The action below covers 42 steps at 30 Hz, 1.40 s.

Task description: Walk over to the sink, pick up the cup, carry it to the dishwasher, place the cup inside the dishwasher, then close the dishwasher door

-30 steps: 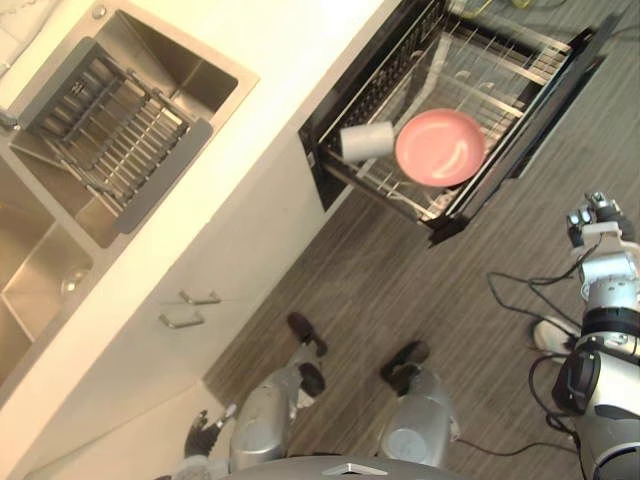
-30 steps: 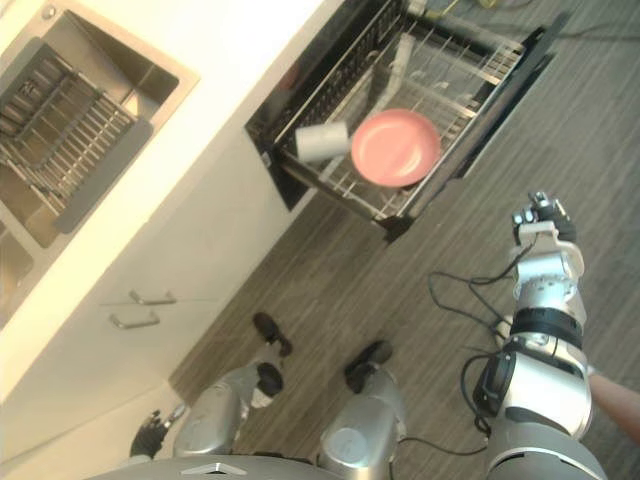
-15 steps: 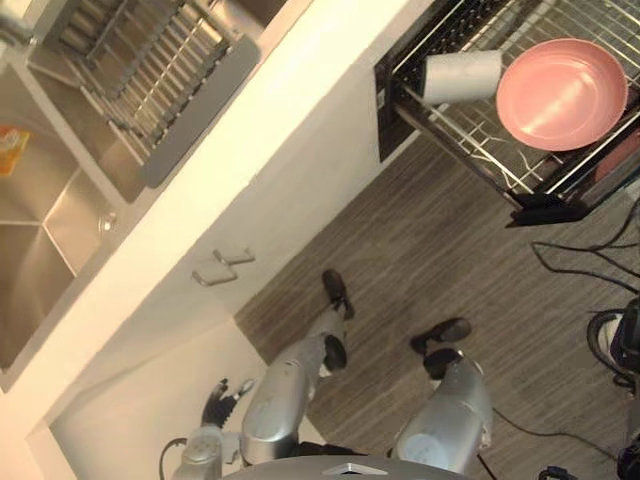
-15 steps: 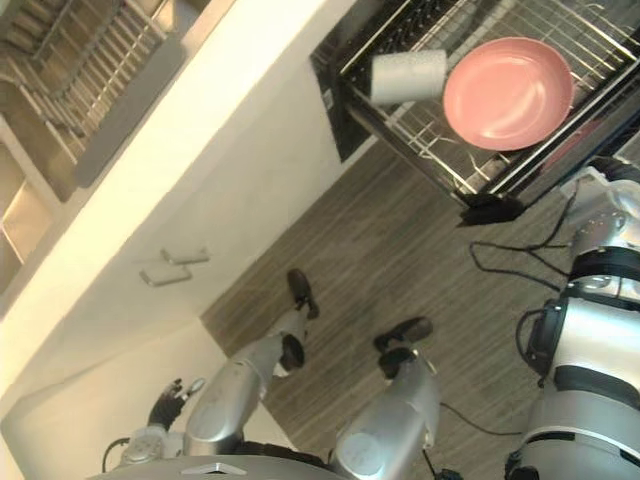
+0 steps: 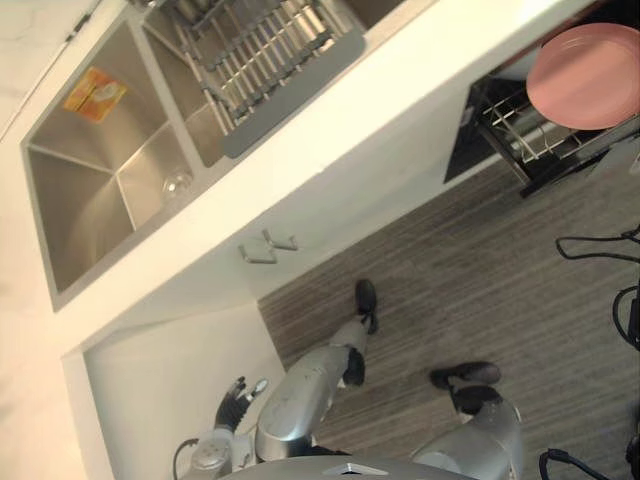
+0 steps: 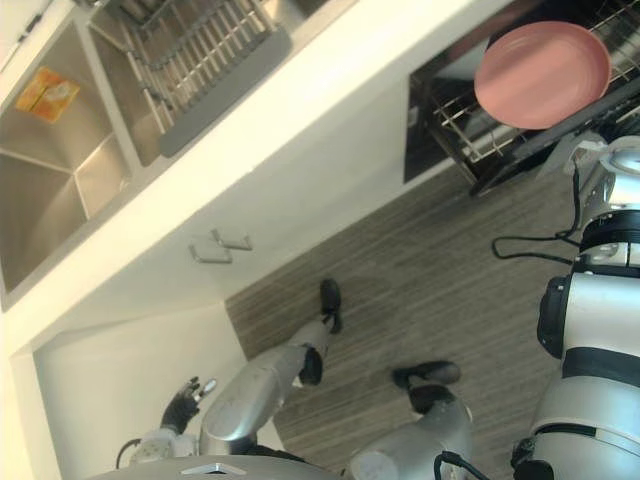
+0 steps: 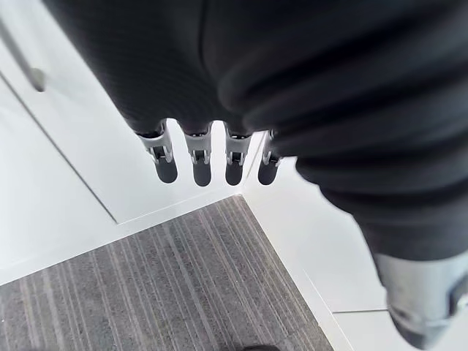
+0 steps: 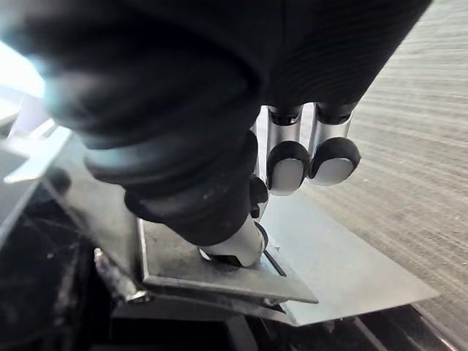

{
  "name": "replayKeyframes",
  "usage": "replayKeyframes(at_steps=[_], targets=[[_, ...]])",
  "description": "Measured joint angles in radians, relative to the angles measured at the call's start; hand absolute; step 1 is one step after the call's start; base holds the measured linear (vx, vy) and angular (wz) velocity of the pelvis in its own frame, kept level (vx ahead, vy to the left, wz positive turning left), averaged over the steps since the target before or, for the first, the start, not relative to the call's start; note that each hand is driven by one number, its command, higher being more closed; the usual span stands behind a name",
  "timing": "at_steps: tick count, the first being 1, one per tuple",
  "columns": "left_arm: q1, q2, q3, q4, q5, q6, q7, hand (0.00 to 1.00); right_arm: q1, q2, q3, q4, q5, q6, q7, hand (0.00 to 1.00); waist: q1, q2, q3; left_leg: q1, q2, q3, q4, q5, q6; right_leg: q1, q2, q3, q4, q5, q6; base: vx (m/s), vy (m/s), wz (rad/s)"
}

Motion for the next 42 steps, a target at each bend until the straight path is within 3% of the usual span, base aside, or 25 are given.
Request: replayKeyframes(at_steps=[5,9,11,12,15,17,19,21,25,28,29,30,31,32,33,36,40,42], targets=[[0.016,-0.002,0.0,0.002,0.012,-0.02,-0.031,0.0,-0.132,0.003,0.111,0.045,-0.133,0.004,-0.048,1.0,0.073,0.004,-0.004,-0.007,-0.007,-0.052,0.001,0.016,-0.009,0.039,-0.019,-0.064,0.062,-0.066,0.01,0.09,-0.126,0.39],[0.024,-0.002,-0.001,0.004,0.043,-0.032,-0.051,0.0,-0.204,0.049,0.175,0.103,-0.27,0.015,-0.174,1.0,0.087,0.006,-0.005,0.001,-0.01,-0.058,0.023,0.016,-0.009,0.084,-0.017,-0.081,0.075,-0.1,0.008,0.06,-0.132,0.28],[0.026,-0.003,-0.002,0.003,0.059,-0.039,-0.059,0.0,-0.208,0.058,0.197,0.106,-0.336,0.011,-0.187,1.0,0.086,0.007,-0.005,0.005,-0.01,-0.057,0.026,0.016,-0.009,0.091,-0.014,-0.081,0.074,-0.111,0.015,0.01,-0.115,0.08],[0.026,-0.003,-0.002,0.003,0.069,-0.043,-0.062,0.0,-0.208,0.065,0.224,0.108,-0.391,0.009,-0.191,0.0,0.081,0.007,-0.006,0.006,-0.005,-0.056,0.026,0.016,-0.009,0.092,-0.01,-0.081,0.074,-0.115,0.018,-0.02,-0.101,-0.05],[0.03,-0.003,-0.001,0.002,0.07,-0.053,-0.072,0.0,-0.21,0.066,0.297,0.109,-0.451,-0.01,-0.142,0.0,0.069,0.007,-0.006,0.023,0.0,-0.055,0.027,0.016,-0.009,0.108,-0.006,-0.081,0.073,-0.125,0.026,-0.05,-0.113,-0.04],[0.036,-0.003,0.0,0.001,0.07,-0.054,-0.072,0.0,-0.21,0.062,0.363,0.106,-0.487,-0.008,-0.067,0.0,0.059,0.007,-0.006,0.036,0.008,-0.055,0.026,0.014,-0.013,0.119,0.008,-0.078,0.062,-0.126,0.026,-0.05,-0.095,-0.1],[0.041,-0.003,0.001,0.001,0.07,-0.062,-0.072,0.0,-0.21,0.054,0.387,0.079,-0.446,0.001,0.059,0.0,0.051,0.007,-0.005,0.051,0.023,-0.054,0.026,0.001,-0.03,0.134,0.025,-0.078,0.053,-0.126,0.026,-0.04,-0.082,-0.09],[0.048,-0.003,0.002,0.001,0.067,-0.077,-0.072,0.0,-0.198,0.054,0.383,0.046,-0.33,0.014,0.202,0.0,0.033,0.005,-0.004,0.073,0.034,-0.054,0.026,-0.005,-0.038,0.155,0.041,-0.078,0.044,-0.127,0.024,-0.04,-0.083,-0.06],[0.049,-0.004,0.027,0.0,0.047,-0.094,-0.078,0.0,0.014,0.068,0.227,-0.124,-0.171,-0.011,0.333,0.0,-0.002,-0.018,0.014,0.111,0.058,-0.051,0.024,-0.015,-0.053,0.195,0.073,-0.076,0.016,-0.124,0.026,-0.04,-0.091,-0.07],[0.053,-0.002,0.114,0.0,-0.013,-0.094,-0.107,0.0,0.316,0.162,0.026,-0.31,-0.094,-0.055,0.392,0.0,-0.034,-0.054,0.04,0.146,0.093,-0.038,0.025,-0.025,-0.069,0.226,0.128,-0.058,-0.039,-0.108,0.019,-0.03,-0.078,-0.17],[0.056,0.001,0.14,0.001,-0.025,-0.094,-0.116,0.0,0.409,0.21,-0.026,-0.337,-0.077,-0.07,0.4,0.0,-0.043,-0.075,0.056,0.159,0.101,-0.026,0.024,-0.027,-0.071,0.236,0.143,-0.048,-0.056,-0.104,0.023,-0.02,-0.067,-0.16],[0.063,0.003,0.181,0.001,-0.047,-0.095,-0.12,0.0,0.558,0.3,-0.099,-0.361,-0.069,-0.083,0.402,0.0,-0.066,-0.113,0.084,0.178,0.112,-0.014,0.025,-0.03,-0.076,0.256,0.165,-0.033,-0.084,-0.097,0.025,-0.01,-0.062,-0.13],[0.066,0.002,0.198,0.001,-0.053,-0.095,-0.122,0.0,0.613,0.339,-0.122,-0.359,-0.068,-0.092,0.402,0.0,-0.075,-0.123,0.091,0.185,0.119,-0.008,0.025,-0.033,-0.079,0.26,0.176,-0.022,-0.096,-0.093,0.023,-0.01,-0.058,-0.14],[0.074,0.004,0.217,0.001,-0.068,-0.097,-0.124,0.0,0.724,0.424,-0.168,-0.351,-0.068,-0.104,0.393,0.0,-0.088,-0.153,0.107,0.194,0.128,0.008,0.025,-0.038,-0.085,0.264,0.196,0.0,-0.12,-0.087,0.024,0.0,-0.036,-0.15],[0.08,0.002,0.245,0.001,-0.078,-0.098,-0.125,0.0,0.812,0.505,-0.215,-0.316,-0.065,-0.127,0.386,0.0,-0.103,-0.184,0.119,0.196,0.135,0.015,0.024,-0.04,-0.087,0.265,0.209,0.004,-0.138,-0.08,0.027,0.01,-0.031,-0.16],[0.081,-0.001,0.305,0.002,-0.091,-0.109,-0.122,0.0,0.957,0.629,-0.345,-0.138,-0.065,-0.2,0.361,0.0,-0.116,-0.225,0.123,0.215,0.144,0.035,0.023,-0.042,-0.087,0.284,0.236,0.014,-0.182,-0.058,0.034,0.02,-0.02,-0.15],[0.083,0.009,0.389,0.001,-0.109,-0.146,-0.092,0.0,1.071,0.725,-0.492,-0.004,-0.083,-0.27,0.343,0.0,-0.139,-0.281,0.093,0.247,0.156,0.079,0.021,-0.05,-0.089,0.316,0.267,0.026,-0.227,-0.039,0.042,0.0,0.003,-0.12],[0.083,0.015,0.395,0.003,-0.109,-0.147,-0.073,0.0,1.105,0.754,-0.541,0.013,-0.082,-0.272,0.343,0.0,-0.133,-0.302,0.074,0.246,0.16,0.079,0.015,-0.052,-0.092,0.324,0.278,0.023,-0.233,-0.038,0.042,-0.05,0.003,0.09]])
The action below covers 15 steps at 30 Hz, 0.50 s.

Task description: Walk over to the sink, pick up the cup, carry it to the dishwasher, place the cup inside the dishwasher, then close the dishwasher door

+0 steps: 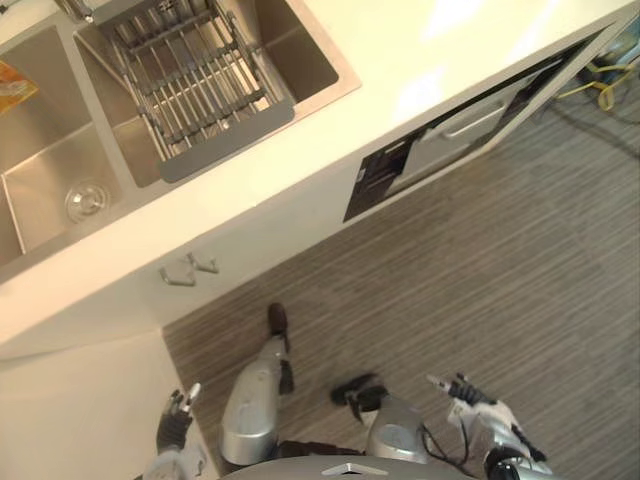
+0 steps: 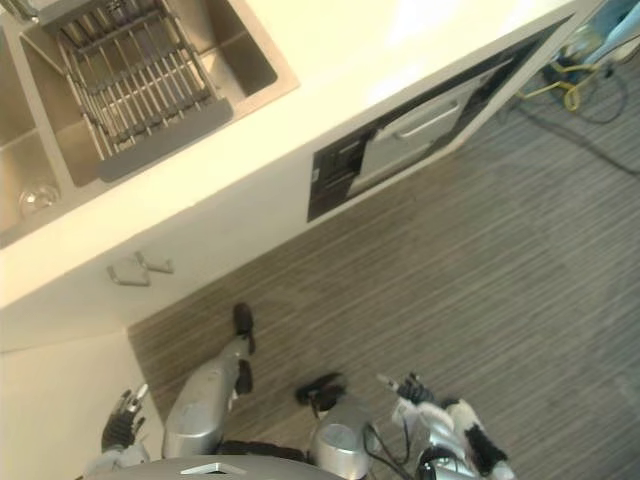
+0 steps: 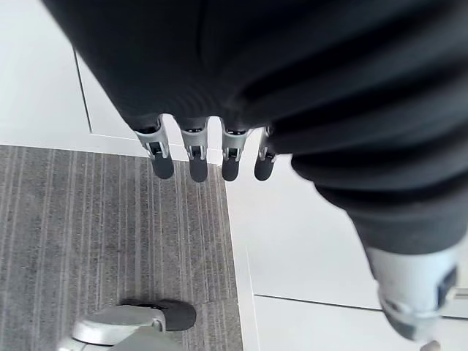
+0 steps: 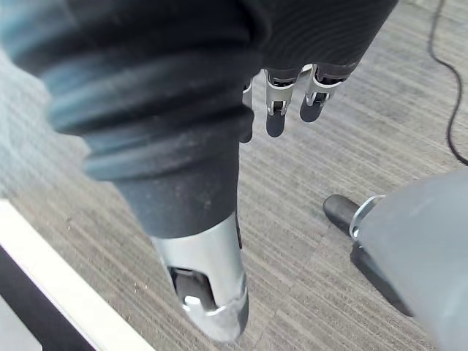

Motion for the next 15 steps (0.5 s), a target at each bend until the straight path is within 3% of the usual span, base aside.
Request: replayKeyframes(at_steps=[5,6,7,8,9,10,11,12,13,15], targets=[[0.008,-0.001,0.044,0.04,0.0,0.048,0.018,0.0,0.083,0.077,-0.079,0.031,0.004,0.009,-0.005,0.0,0.009,-0.055,-0.102,-0.004,0.01,0.048,-0.022,-0.012,0.002,0.043,0.045,-0.048,-0.085,0.045,0.029,0.01,0.017,0.31],[0.013,0.007,0.044,0.047,0.003,0.069,0.022,0.0,0.104,0.095,-0.081,0.031,0.004,0.013,-0.003,0.0,0.006,-0.089,-0.138,-0.004,-0.004,0.094,-0.013,-0.045,-0.008,0.047,0.016,-0.068,-0.075,0.051,0.04,0.06,0.059,0.35],[0.015,0.008,0.044,0.049,0.005,0.08,0.022,0.0,0.115,0.101,-0.082,0.031,0.004,0.019,0.001,0.0,0.004,-0.107,-0.153,-0.004,-0.015,0.122,0.018,-0.068,-0.014,0.045,-0.014,-0.069,-0.045,0.049,0.043,0.15,0.167,0.43],[0.015,-0.002,0.052,0.06,0.01,0.095,0.023,0.0,0.13,0.099,-0.087,0.018,0.003,0.032,0.006,0.0,0.004,-0.106,-0.161,-0.024,-0.019,0.131,0.101,-0.11,0.033,0.028,-0.076,0.041,0.083,0.064,0.011,0.09,0.164,0.47],[0.015,-0.001,0.049,0.068,0.028,0.106,0.022,0.0,0.137,0.102,-0.096,0.001,0.0,0.043,0.01,0.0,-0.006,-0.095,-0.167,-0.013,-0.026,0.106,0.113,-0.132,0.057,-0.003,-0.093,0.192,0.163,0.12,-0.057,0.2,0.332,0.92],[0.015,0.001,0.037,0.068,0.053,0.111,0.02,0.0,0.16,0.117,-0.097,-0.025,0.0,0.058,0.022,0.0,-0.024,-0.058,-0.19,0.016,-0.028,0.06,0.088,-0.138,0.064,-0.039,-0.075,0.348,0.232,0.253,-0.078,0.22,0.287,1.5],[0.0,0.005,0.015,0.067,0.072,0.118,0.021,0.0,0.183,0.146,-0.103,-0.038,0.005,0.069,0.025,0.0,-0.039,-0.039,-0.195,0.054,-0.028,0.015,0.048,-0.131,0.068,-0.045,-0.036,0.445,0.25,0.209,-0.018,0.22,0.23,1.56],[-0.003,0.011,0.011,0.064,0.073,0.123,0.022,0.0,0.183,0.159,-0.103,-0.042,0.006,0.071,0.025,0.0,-0.042,-0.042,-0.198,0.066,-0.038,-0.007,0.035,-0.13,0.069,-0.047,-0.019,0.474,0.244,0.155,0.01,0.21,0.103,1.49],[-0.011,0.021,0.001,0.066,0.072,0.142,0.025,0.0,0.182,0.181,-0.095,-0.056,0.006,0.076,0.028,0.0,-0.042,-0.065,-0.209,0.089,-0.068,-0.044,0.02,-0.126,0.073,-0.049,-0.002,0.514,0.216,0.074,0.03,0.14,0.046,1.07],[-0.033,0.019,-0.002,0.082,0.071,0.179,0.028,0.0,0.181,0.211,-0.074,-0.069,0.008,0.068,0.03,0.0,-0.045,-0.075,-0.217,0.134,-0.107,-0.118,0.006,-0.137,0.088,-0.058,0.059,0.559,0.105,-0.002,0.034,0.18,0.018,1.01]])
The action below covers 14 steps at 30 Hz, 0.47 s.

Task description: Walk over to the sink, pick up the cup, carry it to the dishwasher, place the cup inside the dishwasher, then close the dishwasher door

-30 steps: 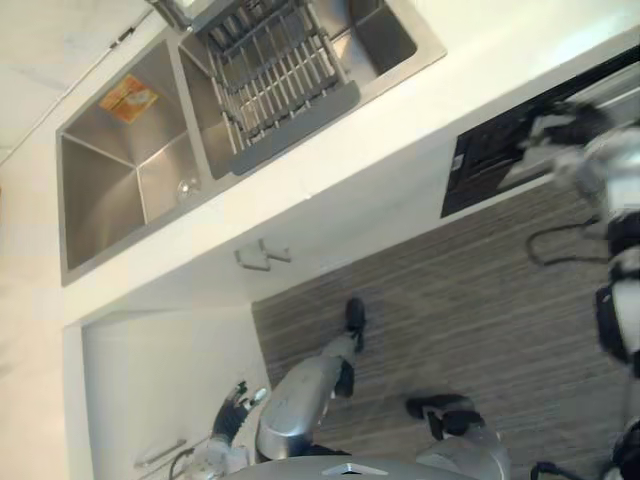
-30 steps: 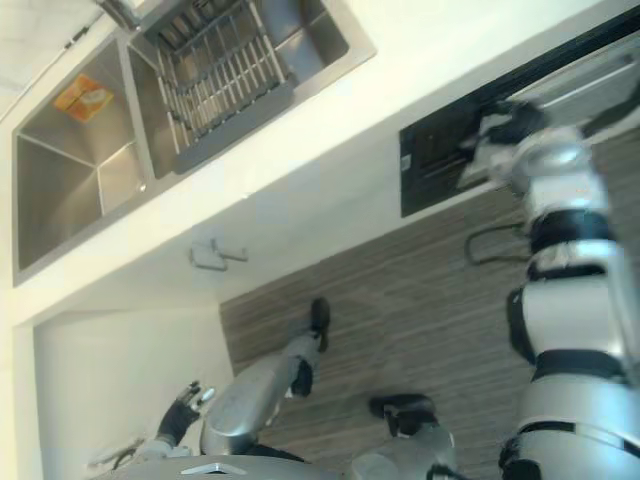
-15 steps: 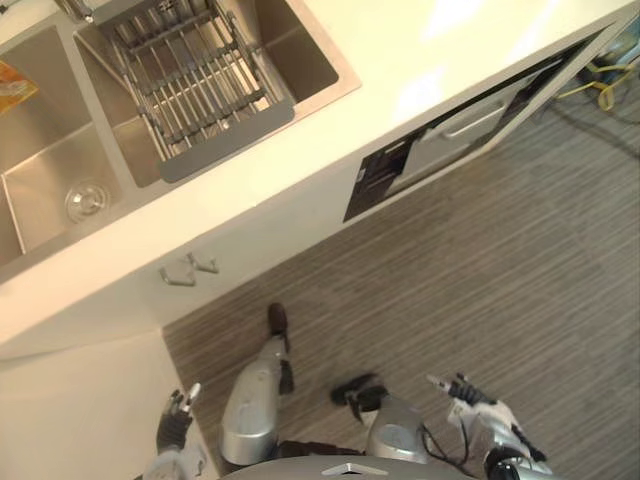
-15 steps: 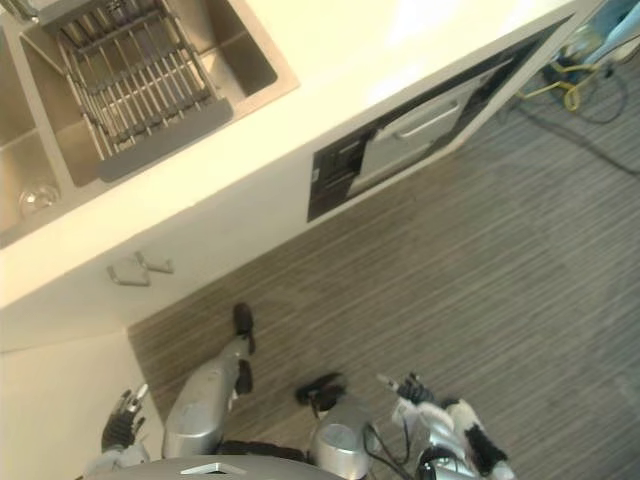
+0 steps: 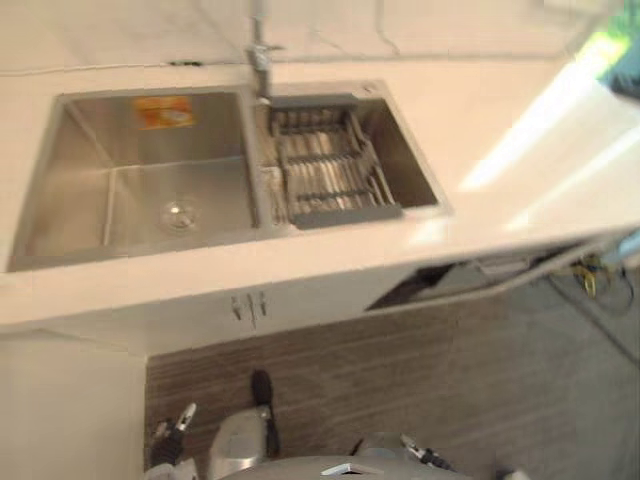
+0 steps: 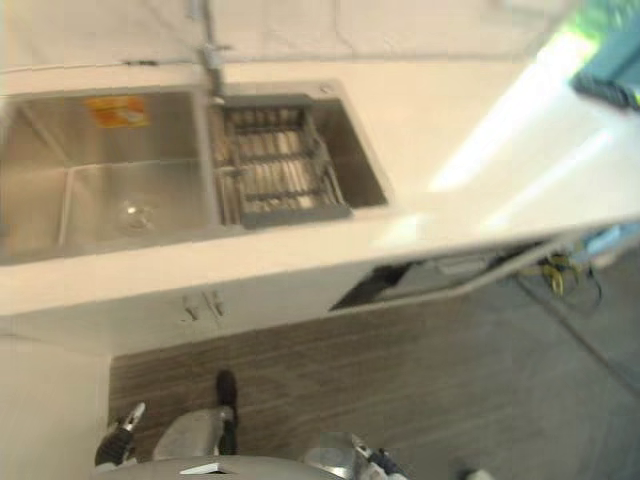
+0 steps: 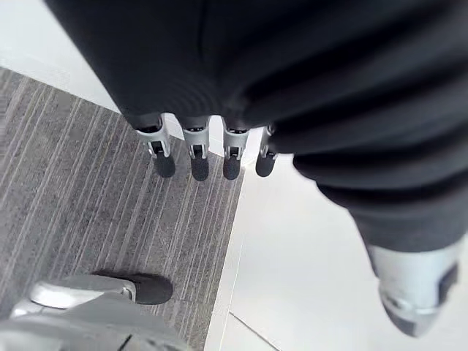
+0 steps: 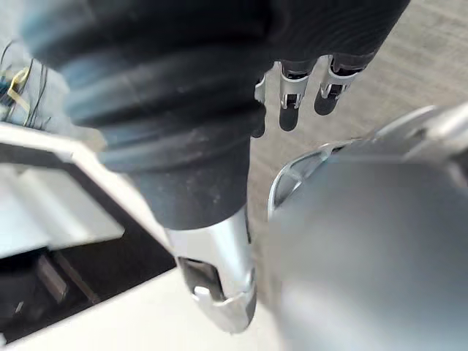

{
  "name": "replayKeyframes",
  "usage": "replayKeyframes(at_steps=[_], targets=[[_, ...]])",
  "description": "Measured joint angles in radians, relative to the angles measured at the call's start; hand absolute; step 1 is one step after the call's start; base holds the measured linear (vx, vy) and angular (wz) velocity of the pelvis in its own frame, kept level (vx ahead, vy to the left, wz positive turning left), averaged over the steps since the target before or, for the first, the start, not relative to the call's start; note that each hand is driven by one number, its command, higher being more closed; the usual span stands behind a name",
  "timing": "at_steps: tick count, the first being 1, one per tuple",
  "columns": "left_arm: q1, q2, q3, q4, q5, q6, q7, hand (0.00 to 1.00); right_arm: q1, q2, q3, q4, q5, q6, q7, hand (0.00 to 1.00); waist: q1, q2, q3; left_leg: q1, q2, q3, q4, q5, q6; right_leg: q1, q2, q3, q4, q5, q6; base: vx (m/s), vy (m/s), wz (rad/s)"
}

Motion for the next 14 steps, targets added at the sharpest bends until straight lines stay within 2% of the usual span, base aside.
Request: replayKeyframes(at_steps=[1,2,4,5,6,7,9,11,12,13,14], targets=[[-0.011,-0.004,0.002,0.003,0.0,0.006,0.003,0.0,0.002,0.001,-0.002,-0.008,0.006,-0.003,0.0,0.0,-0.002,0.006,0.0,0.007,-0.005,-0.023,0.001,-0.002,0.003,-0.015,0.023,0.023,-0.028,-0.01,-0.003,0.19,-0.02,0.99],[-0.039,-0.018,0.005,0.008,0.001,0.014,0.016,0.0,0.014,-0.003,-0.002,-0.032,0.012,-0.006,0.0,0.0,-0.006,0.026,-0.005,0.011,-0.007,-0.065,0.003,-0.008,0.013,-0.071,0.071,0.088,-0.063,-0.016,-0.014,0.15,-0.017,0.93],[-0.089,-0.042,0.029,0.018,0.017,0.019,0.017,0.0,0.049,-0.001,0.003,-0.066,0.026,-0.019,-0.003,0.0,-0.011,0.053,-0.011,0.018,-0.006,-0.137,0.006,-0.015,0.022,-0.159,0.132,0.231,-0.072,-0.013,-0.024,0.16,-0.029,1.1],[-0.107,-0.059,0.046,0.017,0.029,0.02,0.016,0.0,0.065,0.002,0.011,-0.073,0.042,-0.025,-0.003,0.0,-0.019,0.059,-0.01,0.031,-0.008,-0.166,0.007,-0.018,0.027,-0.186,0.152,0.303,-0.073,-0.008,-0.03,0.17,-0.063,1.29],[-0.117,-0.081,0.071,0.018,0.052,0.024,0.011,0.0,0.076,0.01,0.031,-0.075,0.046,-0.026,-0.006,0.0,-0.035,0.055,-0.012,0.045,-0.009,-0.186,0.013,-0.024,0.032,-0.2,0.165,0.375,-0.076,0.007,-0.022,0.14,-0.087,1.26],[-0.117,-0.097,0.1,0.017,0.062,0.028,0.006,0.0,0.089,0.018,0.044,-0.086,0.051,-0.026,-0.008,0.0,-0.04,0.044,-0.02,0.06,-0.013,-0.184,0.022,-0.038,0.027,-0.201,0.162,0.41,-0.081,0.021,-0.022,0.2,-0.138,1.13],[-0.11,-0.098,0.135,0.014,0.084,0.026,-0.006,0.0,0.109,0.035,0.064,-0.105,0.05,-0.031,-0.01,0.0,-0.038,0.015,-0.048,0.093,-0.022,-0.159,0.022,-0.061,0.016,-0.159,0.137,0.407,-0.158,0.074,-0.036,0.25,-0.201,1.01],[-0.088,-0.093,0.168,0.011,0.088,0.014,-0.003,0.0,0.115,0.045,0.101,-0.102,0.048,-0.031,-0.009,0.0,-0.035,-0.022,-0.085,0.105,-0.041,-0.112,0.015,-0.073,-0.002,-0.107,0.113,0.404,-0.259,0.166,-0.051,0.24,-0.232,0.74],[-0.082,-0.102,0.2,0.019,0.088,0.01,-0.001,0.0,0.111,0.037,0.123,-0.1,0.048,-0.021,-0.005,0.0,-0.029,-0.035,-0.115,0.122,-0.045,-0.098,0.001,-0.073,-0.017,-0.073,0.105,0.38,-0.303,0.182,-0.038,0.22,-0.211,0.38],[-0.075,-0.122,0.202,0.029,0.085,0.01,-0.004,0.0,0.109,0.021,0.125,-0.105,0.042,-0.014,0.001,0.0,-0.03,0.0,-0.145,0.134,-0.024,-0.088,-0.028,-0.07,-0.037,-0.055,0.122,0.363,-0.33,0.184,-0.049,0.22,-0.176,0.31],[-0.067,-0.129,0.206,0.041,0.076,0.011,-0.008,0.0,0.103,0.014,0.123,-0.104,0.042,-0.014,0.003,0.0,-0.03,0.004,-0.149,0.141,-0.018,-0.09,-0.03,-0.063,-0.048,-0.043,0.129,0.353,-0.349,0.186,-0.051,0.11,-0.069,0.15]])
